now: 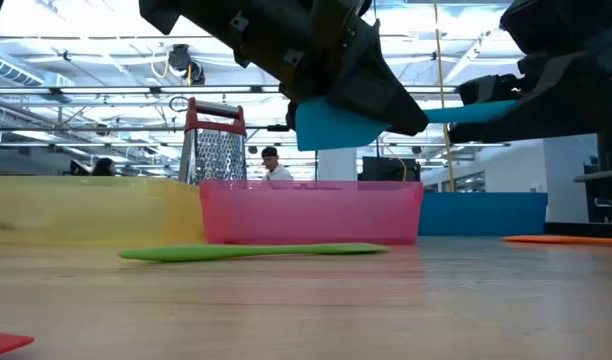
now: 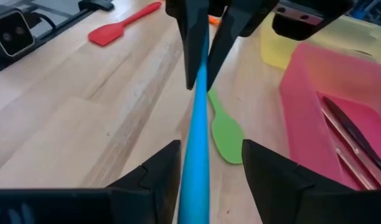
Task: Pick & Place Kitchen Items
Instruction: Put the blue spatula into the blue bin, then put the green spatula into the blue bin
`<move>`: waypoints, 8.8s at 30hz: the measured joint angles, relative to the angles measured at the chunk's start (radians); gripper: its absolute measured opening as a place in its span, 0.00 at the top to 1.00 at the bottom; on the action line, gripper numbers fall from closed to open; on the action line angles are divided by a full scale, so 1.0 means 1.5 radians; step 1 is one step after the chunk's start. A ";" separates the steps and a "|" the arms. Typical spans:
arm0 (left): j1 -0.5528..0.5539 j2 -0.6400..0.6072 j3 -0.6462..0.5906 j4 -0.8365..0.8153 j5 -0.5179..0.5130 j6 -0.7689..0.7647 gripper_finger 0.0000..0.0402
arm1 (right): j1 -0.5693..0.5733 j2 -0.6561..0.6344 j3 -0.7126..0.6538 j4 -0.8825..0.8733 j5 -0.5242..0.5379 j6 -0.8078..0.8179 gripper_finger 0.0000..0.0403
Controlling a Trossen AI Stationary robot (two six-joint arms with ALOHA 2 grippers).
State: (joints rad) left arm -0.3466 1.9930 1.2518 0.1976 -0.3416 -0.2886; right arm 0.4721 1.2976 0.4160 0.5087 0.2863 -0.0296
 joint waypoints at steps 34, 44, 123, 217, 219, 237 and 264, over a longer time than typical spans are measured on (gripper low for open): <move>0.023 0.001 -0.001 -0.007 0.022 -0.004 0.91 | 0.000 -0.001 0.000 -0.005 -0.031 0.017 0.93; 0.025 0.002 -0.001 -0.005 -0.001 0.024 0.66 | 0.000 -0.001 0.001 -0.027 -0.036 0.042 0.93; 0.030 -0.187 -0.001 -0.155 -0.093 0.099 0.60 | -0.688 -0.294 0.002 -0.575 0.009 -0.040 0.93; 0.006 -0.187 -0.001 -0.190 -0.087 0.013 0.61 | -0.519 -0.445 0.001 -0.392 -0.335 0.098 0.67; -0.004 -0.187 -0.001 -0.197 -0.087 0.010 0.61 | -0.472 -0.445 0.001 -0.385 -0.299 0.099 0.68; -0.066 -0.059 -0.002 -0.401 -0.073 -0.245 0.60 | -0.171 -0.367 0.001 -0.285 -0.153 0.130 0.62; -0.209 -0.052 -0.335 0.041 -0.258 -0.391 0.61 | -0.103 -0.241 0.001 -0.083 -0.087 0.131 0.46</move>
State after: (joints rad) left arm -0.6602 1.9148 0.7491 0.2594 -0.7279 -0.8744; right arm 0.3172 0.9367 0.4168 0.3845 0.1558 0.1673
